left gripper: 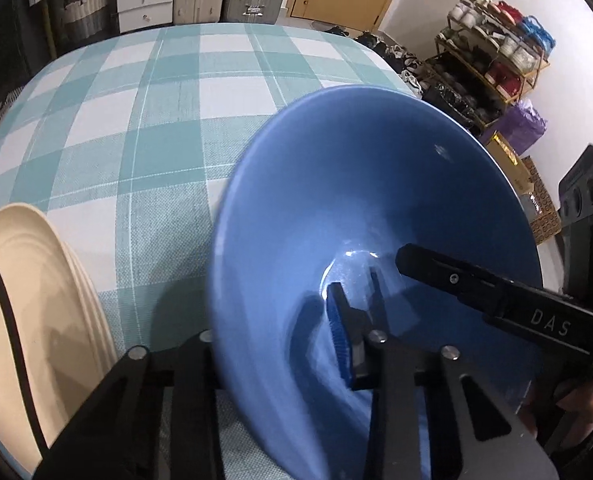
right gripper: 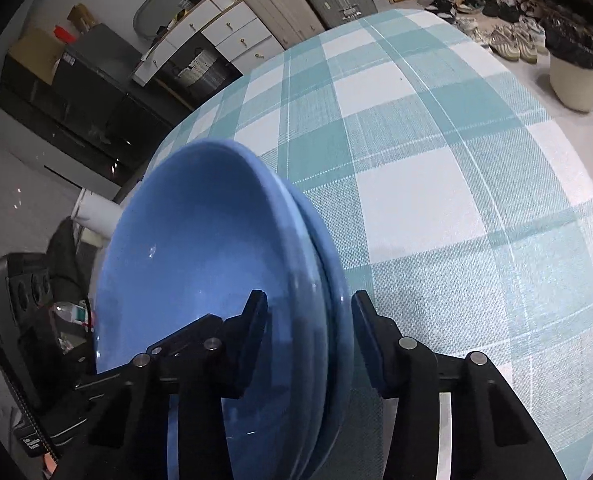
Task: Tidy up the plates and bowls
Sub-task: 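Close both tools on the rim of the nested bowl stack, then carry the nested bowl stack with both tools onto the cream plate stack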
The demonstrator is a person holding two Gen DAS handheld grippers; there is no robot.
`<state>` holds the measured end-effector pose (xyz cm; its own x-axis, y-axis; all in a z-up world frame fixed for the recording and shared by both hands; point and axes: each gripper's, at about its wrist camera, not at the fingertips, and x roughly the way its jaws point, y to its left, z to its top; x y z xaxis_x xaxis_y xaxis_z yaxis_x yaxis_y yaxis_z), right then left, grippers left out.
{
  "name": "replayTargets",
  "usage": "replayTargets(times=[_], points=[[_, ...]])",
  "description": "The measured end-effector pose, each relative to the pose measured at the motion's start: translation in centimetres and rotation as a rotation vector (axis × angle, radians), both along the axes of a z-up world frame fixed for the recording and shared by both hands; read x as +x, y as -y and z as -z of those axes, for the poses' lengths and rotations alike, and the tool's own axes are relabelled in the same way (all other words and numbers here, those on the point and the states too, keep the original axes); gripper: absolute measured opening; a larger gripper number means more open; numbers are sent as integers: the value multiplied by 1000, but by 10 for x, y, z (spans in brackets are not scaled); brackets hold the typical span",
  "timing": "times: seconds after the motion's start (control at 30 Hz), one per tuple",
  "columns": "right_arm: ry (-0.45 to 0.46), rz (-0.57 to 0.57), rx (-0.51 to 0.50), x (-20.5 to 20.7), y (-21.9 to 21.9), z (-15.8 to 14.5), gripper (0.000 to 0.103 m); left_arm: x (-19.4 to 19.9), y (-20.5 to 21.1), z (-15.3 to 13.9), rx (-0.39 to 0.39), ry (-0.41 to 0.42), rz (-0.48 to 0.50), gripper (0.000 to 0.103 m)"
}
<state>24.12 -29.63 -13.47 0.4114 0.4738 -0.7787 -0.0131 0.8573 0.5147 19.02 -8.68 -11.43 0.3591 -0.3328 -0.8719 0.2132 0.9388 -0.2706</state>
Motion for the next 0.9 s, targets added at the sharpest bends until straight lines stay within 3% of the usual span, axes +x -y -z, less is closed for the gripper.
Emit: replayTargets(times=[0.4,0.9], points=[[17,-25,-69,-3,-8,-4,38,-5,0,0,27,-3,-26,28],[11,-23,-52,-7,-11,-15,35,-11,-12,-16,9,-4,-53,28]])
